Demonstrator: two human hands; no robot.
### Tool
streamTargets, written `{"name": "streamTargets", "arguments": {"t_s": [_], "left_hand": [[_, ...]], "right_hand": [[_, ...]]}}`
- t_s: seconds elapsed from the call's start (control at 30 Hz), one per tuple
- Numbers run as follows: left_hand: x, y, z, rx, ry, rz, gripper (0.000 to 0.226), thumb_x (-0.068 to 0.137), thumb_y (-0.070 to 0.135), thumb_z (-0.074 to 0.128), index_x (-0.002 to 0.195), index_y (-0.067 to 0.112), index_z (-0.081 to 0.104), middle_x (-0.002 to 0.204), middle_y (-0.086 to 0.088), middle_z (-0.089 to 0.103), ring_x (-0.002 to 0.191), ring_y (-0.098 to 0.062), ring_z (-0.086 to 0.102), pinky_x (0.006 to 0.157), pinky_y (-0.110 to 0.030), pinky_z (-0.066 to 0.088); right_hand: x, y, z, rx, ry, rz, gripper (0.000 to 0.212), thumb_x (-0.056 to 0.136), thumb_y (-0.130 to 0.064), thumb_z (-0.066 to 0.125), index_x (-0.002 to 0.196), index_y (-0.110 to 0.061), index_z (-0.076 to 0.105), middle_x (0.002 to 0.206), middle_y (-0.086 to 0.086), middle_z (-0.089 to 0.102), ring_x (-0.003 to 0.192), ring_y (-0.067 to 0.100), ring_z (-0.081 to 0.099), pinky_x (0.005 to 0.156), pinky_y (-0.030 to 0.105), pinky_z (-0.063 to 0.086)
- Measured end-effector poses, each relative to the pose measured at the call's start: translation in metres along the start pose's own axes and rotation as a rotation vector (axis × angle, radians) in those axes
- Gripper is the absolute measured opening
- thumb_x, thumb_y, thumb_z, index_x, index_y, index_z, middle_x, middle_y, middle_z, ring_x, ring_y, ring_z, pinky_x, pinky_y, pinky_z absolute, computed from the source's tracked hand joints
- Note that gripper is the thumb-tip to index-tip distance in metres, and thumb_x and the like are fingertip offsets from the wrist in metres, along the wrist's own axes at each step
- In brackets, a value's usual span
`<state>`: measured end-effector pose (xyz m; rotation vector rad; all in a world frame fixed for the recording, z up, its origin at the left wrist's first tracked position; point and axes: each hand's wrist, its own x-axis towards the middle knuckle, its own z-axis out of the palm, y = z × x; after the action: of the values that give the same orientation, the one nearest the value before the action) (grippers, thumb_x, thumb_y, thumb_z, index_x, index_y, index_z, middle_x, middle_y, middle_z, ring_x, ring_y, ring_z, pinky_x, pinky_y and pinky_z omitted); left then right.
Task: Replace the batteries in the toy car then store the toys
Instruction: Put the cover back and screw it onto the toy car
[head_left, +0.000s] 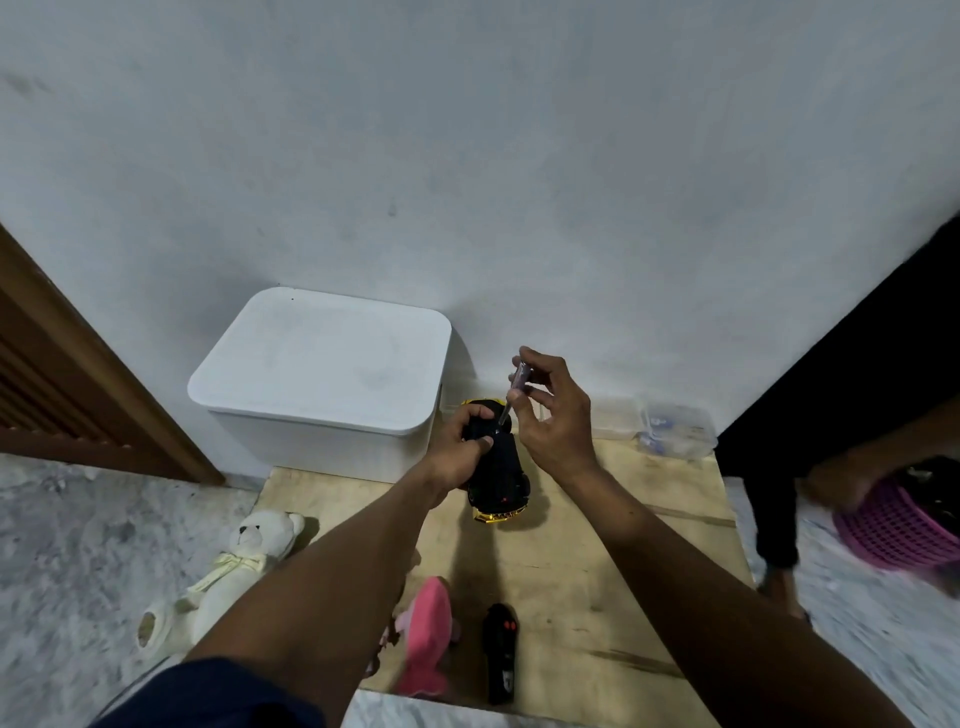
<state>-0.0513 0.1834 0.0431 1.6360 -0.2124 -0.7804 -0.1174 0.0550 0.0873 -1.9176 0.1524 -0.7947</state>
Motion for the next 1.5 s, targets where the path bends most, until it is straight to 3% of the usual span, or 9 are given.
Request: {"name": "streamTargets", "arguments": {"t_s": [0.2, 0.37, 0.5, 0.67, 0.83, 1.0, 1.13, 1.27, 1.5], "left_hand": [[-0.0001, -0.0014, 0.0, -0.002, 0.009, -0.017, 0.032, 0.096, 0.003, 0.049, 0.114, 0.028, 0.056, 0.12, -0.004, 0.062, 0.099, -0.022, 0.06, 0.079, -0.044, 0.057], [-0.0012, -0.001, 0.0001, 0.005, 0.018, -0.011, 0.031, 0.095, 0.003, 0.049, 0.112, 0.029, 0.056, 0.12, -0.005, 0.062, 0.097, -0.022, 0.06, 0.076, -0.04, 0.056], [-0.0015, -0.0002, 0.0002, 0.0, 0.021, -0.022, 0.031, 0.096, 0.003, 0.049, 0.115, 0.027, 0.055, 0.121, -0.006, 0.062, 0.104, -0.026, 0.062, 0.083, -0.048, 0.057], [-0.0033, 0.0014, -0.0023, -0.01, 0.016, -0.034, 0.031, 0.097, 0.002, 0.047, 0.119, 0.023, 0.054, 0.125, -0.009, 0.06, 0.1, -0.022, 0.06, 0.076, -0.039, 0.056], [-0.0036, 0.0013, -0.0019, -0.008, 0.018, -0.034, 0.031, 0.097, 0.002, 0.048, 0.12, 0.023, 0.053, 0.125, -0.008, 0.06, 0.099, -0.022, 0.06, 0.076, -0.04, 0.056], [-0.006, 0.0015, 0.0, -0.008, 0.012, -0.035, 0.03, 0.097, 0.002, 0.048, 0.114, 0.026, 0.055, 0.125, -0.008, 0.061, 0.097, -0.022, 0.061, 0.068, -0.035, 0.057], [-0.0062, 0.0035, -0.0004, -0.011, 0.016, -0.033, 0.031, 0.097, 0.002, 0.047, 0.117, 0.024, 0.054, 0.124, -0.008, 0.06, 0.097, -0.021, 0.06, 0.07, -0.036, 0.057], [-0.0075, 0.0047, -0.0032, -0.01, 0.018, -0.045, 0.032, 0.098, 0.002, 0.046, 0.121, 0.022, 0.053, 0.126, -0.008, 0.059, 0.097, -0.021, 0.059, 0.075, -0.039, 0.057], [-0.0097, 0.0068, -0.0047, -0.012, 0.012, -0.055, 0.032, 0.098, 0.003, 0.046, 0.123, 0.023, 0.052, 0.125, -0.006, 0.058, 0.096, -0.02, 0.06, 0.073, -0.039, 0.057]], "right_hand": [[0.0006, 0.0012, 0.0035, -0.033, 0.032, -0.019, 0.049, 0.086, 0.004, 0.068, 0.125, -0.025, 0.059, 0.1, -0.003, 0.068, 0.092, 0.013, 0.069, 0.083, 0.027, 0.057], [0.0019, -0.0016, 0.0035, 0.023, -0.021, 0.008, 0.044, 0.092, 0.005, 0.057, 0.126, -0.023, 0.058, 0.111, 0.0, 0.07, 0.107, 0.015, 0.069, 0.091, 0.032, 0.057], [0.0037, -0.0021, 0.005, -0.011, 0.035, -0.006, 0.044, 0.087, 0.002, 0.068, 0.121, -0.025, 0.062, 0.096, -0.003, 0.07, 0.091, 0.018, 0.07, 0.084, 0.029, 0.057], [0.0025, -0.003, 0.0011, 0.045, -0.003, 0.032, 0.045, 0.09, 0.007, 0.06, 0.126, -0.021, 0.058, 0.109, 0.001, 0.071, 0.103, 0.015, 0.07, 0.093, 0.028, 0.056], [0.0042, -0.002, 0.0017, -0.023, 0.004, 0.001, 0.044, 0.086, 0.005, 0.068, 0.123, -0.019, 0.064, 0.099, -0.002, 0.07, 0.089, 0.017, 0.07, 0.086, 0.026, 0.054], [0.0037, -0.005, 0.0019, 0.0, -0.04, 0.041, 0.047, 0.089, 0.009, 0.059, 0.128, -0.016, 0.06, 0.112, -0.001, 0.071, 0.104, 0.012, 0.07, 0.093, 0.03, 0.056], [0.0045, -0.0061, 0.0038, -0.015, 0.009, 0.03, 0.045, 0.086, 0.006, 0.066, 0.124, -0.019, 0.064, 0.101, -0.004, 0.071, 0.092, 0.012, 0.071, 0.086, 0.031, 0.059], [0.0035, -0.0069, 0.0007, 0.029, -0.017, 0.073, 0.049, 0.089, 0.008, 0.06, 0.129, -0.021, 0.059, 0.115, 0.002, 0.071, 0.107, 0.01, 0.069, 0.095, 0.026, 0.055], [0.0042, -0.0069, -0.0002, -0.037, -0.015, 0.02, 0.048, 0.083, 0.004, 0.072, 0.125, -0.019, 0.064, 0.102, -0.001, 0.071, 0.092, 0.015, 0.07, 0.089, 0.033, 0.057]]}}
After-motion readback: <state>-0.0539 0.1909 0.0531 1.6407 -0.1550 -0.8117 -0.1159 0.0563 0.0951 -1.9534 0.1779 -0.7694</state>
